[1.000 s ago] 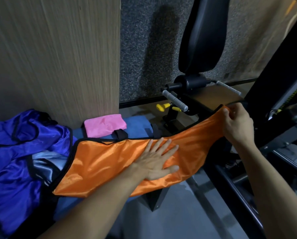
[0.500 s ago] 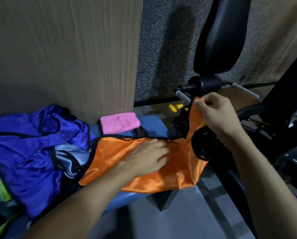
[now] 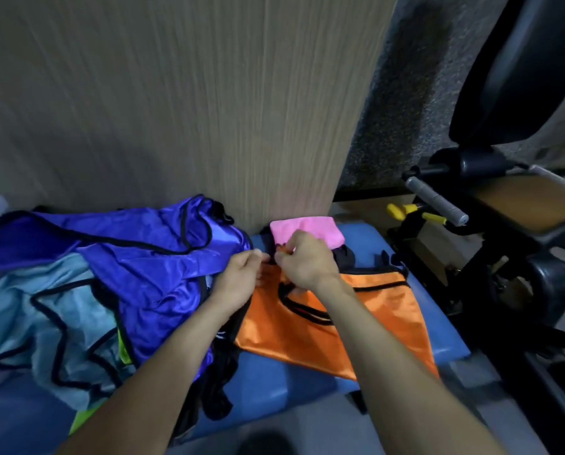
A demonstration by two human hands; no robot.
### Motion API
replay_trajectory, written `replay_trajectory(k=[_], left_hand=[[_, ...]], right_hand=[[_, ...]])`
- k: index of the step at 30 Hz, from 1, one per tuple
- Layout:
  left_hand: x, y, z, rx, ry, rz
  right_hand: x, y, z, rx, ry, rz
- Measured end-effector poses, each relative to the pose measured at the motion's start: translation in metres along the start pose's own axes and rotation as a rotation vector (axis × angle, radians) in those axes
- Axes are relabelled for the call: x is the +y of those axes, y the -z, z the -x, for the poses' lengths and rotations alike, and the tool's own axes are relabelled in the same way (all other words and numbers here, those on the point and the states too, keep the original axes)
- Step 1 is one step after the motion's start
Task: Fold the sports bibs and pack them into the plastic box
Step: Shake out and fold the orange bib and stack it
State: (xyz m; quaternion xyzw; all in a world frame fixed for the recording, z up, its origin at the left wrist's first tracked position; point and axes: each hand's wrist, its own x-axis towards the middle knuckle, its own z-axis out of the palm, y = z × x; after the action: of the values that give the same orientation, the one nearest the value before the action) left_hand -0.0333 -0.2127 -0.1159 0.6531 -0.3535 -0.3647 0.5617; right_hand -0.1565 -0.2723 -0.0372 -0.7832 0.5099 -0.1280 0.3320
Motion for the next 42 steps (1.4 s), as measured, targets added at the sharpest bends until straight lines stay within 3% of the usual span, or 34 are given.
replay_trajectory(k=[3, 5, 7, 9, 11, 15, 20, 24, 30, 33, 35, 38, 40, 42], left_hand=[[-0.005, 0.006, -0.01, 0.0, 0.122, 0.044], [-0.009, 0.007, -0.017, -0.007, 0.139, -0.058], [-0.005, 0.003, -0.016, -0.005, 0.119, -0.198], [-0.004, -0.004, -0.017, 0.014, 0.087, -0.337], [-0.001, -0.011, -0.015, 0.072, 0.037, -0.536], [0.002, -0.018, -0.01, 0.17, -0.039, -0.756], [0.002, -0.016, -0.011, 0.178, -0.078, -0.765], [0.005, -0.013, -0.016, 0.13, -0.052, -0.735], [0.012, -0.013, -0.028, 0.08, 0.002, -0.742], [0.01, -0.017, -0.029, 0.088, -0.023, -0.828], [0.01, -0.019, -0.027, 0.082, -0.046, -0.884], [0.02, -0.022, -0.013, 0.102, -0.158, -1.051], [0.032, -0.029, 0.004, 0.19, -0.366, -1.314], [0.041, -0.051, 0.029, 0.11, -0.616, -1.26]], right_hand=[[-0.003, -0.009, 0.006, -0.298, -0.132, -0.359], [0.003, 0.003, 0.012, -0.382, -0.113, -0.457], [0.023, 0.019, 0.013, -0.271, -0.013, -0.368], [0.052, 0.036, 0.016, -0.039, 0.1, -0.106], [0.082, 0.047, 0.026, 0.069, 0.122, 0.184], [0.122, 0.048, 0.053, -0.071, 0.005, 0.324], [0.133, 0.053, 0.069, -0.128, -0.021, 0.03], [0.136, 0.039, 0.075, -0.092, 0.18, -0.04], [0.134, 0.021, 0.102, -0.349, 0.414, 0.136], [0.135, 0.029, 0.107, -0.38, 0.408, -0.04], [0.14, 0.038, 0.105, -0.294, 0.395, -0.148], [0.162, 0.054, 0.089, 0.085, 0.286, -0.047], [0.181, 0.069, 0.072, 0.338, 0.144, 0.033], [0.198, 0.078, 0.057, 0.443, 0.028, 0.031]])
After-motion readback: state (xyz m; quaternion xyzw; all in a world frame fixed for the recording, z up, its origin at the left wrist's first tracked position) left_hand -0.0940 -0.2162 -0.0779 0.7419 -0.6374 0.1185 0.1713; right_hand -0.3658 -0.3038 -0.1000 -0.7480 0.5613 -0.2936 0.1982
